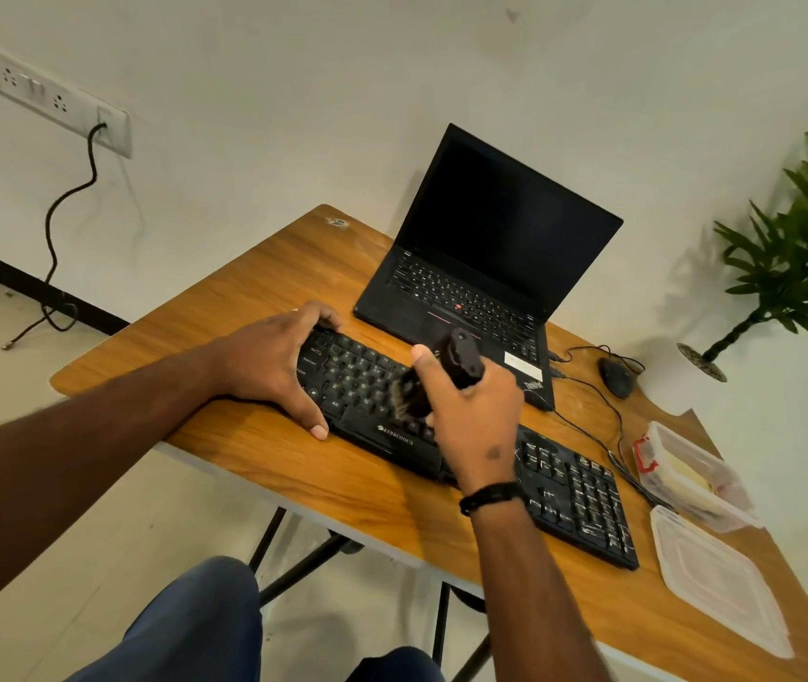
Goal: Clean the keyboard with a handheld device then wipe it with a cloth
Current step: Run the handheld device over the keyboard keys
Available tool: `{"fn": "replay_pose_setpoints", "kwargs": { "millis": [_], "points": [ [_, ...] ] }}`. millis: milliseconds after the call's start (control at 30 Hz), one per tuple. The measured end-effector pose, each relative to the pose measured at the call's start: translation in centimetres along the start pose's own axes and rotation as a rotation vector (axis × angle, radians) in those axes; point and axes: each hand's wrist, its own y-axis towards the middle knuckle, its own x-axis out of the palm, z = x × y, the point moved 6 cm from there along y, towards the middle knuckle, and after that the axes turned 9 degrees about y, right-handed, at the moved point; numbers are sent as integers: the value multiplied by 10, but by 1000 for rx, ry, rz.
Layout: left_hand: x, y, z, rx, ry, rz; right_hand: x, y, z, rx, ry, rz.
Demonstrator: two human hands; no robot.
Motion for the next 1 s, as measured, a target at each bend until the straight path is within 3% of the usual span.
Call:
{"fn": "replay_pose_setpoints", "kwargs": {
  "millis": [167,267,400,467,567,667,800,1000],
  "points": [
    [0,-1,3,-1,9,-5,50,-26,-2,-71,-257,-121],
    [0,-1,5,14,-15,-7,77,-30,-9,-116,-136,-164],
    [0,0,2,3,-6,-13,57,-22,-12,-172,-170,-196],
    [1,1,0,2,6,-5,32,-17,-2,-106,-176,-210],
    [1,1,-1,1,12,0,-19,2,24,46,-143,-124],
    [0,-1,0,-15,18,-14,-63,18,35,50,-205,40],
    [-2,-3,2,-31,42,-21,-97,11,42,117,117,256],
    [16,6,65,59,153,23,-90,8,59,207,143,130]
  ]
}}
